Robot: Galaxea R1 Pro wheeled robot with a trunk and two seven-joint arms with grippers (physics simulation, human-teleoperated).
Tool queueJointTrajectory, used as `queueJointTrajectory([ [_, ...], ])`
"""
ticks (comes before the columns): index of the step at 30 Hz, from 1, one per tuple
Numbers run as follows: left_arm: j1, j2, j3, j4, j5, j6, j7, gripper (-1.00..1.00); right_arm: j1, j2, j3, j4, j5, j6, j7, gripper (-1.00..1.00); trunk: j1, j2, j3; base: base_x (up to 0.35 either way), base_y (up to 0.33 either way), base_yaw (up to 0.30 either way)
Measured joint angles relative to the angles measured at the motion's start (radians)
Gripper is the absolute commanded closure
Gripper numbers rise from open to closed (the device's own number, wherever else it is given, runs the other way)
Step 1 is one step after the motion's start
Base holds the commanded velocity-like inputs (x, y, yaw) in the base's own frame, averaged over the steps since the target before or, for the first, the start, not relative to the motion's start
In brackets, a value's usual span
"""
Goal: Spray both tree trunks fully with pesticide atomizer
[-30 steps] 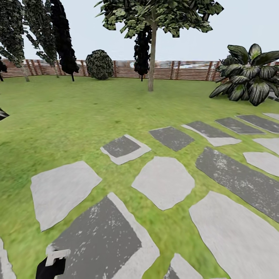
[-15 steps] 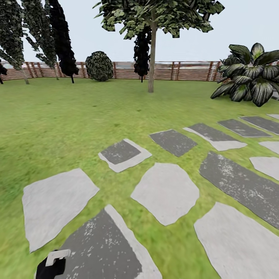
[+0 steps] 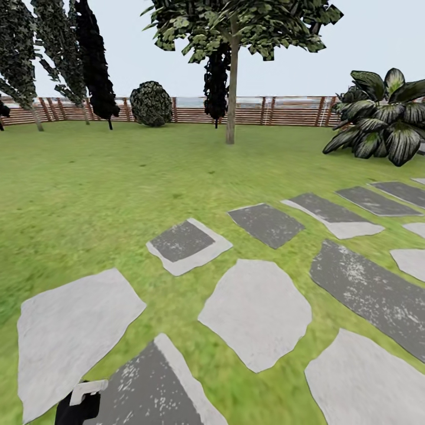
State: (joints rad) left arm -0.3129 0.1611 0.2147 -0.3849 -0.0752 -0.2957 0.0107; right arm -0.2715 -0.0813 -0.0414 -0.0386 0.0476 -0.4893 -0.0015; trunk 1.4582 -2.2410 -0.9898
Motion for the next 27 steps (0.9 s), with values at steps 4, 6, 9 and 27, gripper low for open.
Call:
queueJointTrajectory([
  [4,0.000,0.000,0.000,0.000,0.000,0.000,0.000,1.00,0.000,0.000,0.000,0.000,0.000,0.000,0.000,-1.00,0.000,0.000,0.000,0.339,0.000,0.000],
  [6,0.000,0.000,0.000,-0.001,0.000,0.000,-0.001,1.00,0.000,0.000,0.000,0.000,0.000,0.000,0.000,-1.00,0.000,0.000,0.000,0.339,0.000,0.000],
  [9,0.000,0.001,0.000,-0.001,0.000,0.000,-0.001,1.00,0.000,0.000,0.000,0.000,0.000,0.000,0.000,-1.00,0.000,0.000,0.000,0.338,0.000,0.000],
  [27,0.000,0.001,0.000,-0.002,0.000,0.000,-0.001,1.00,0.000,0.000,0.000,0.000,0.000,0.000,0.000,-1.00,0.000,0.000,0.000,0.338,0.000,0.000],
])
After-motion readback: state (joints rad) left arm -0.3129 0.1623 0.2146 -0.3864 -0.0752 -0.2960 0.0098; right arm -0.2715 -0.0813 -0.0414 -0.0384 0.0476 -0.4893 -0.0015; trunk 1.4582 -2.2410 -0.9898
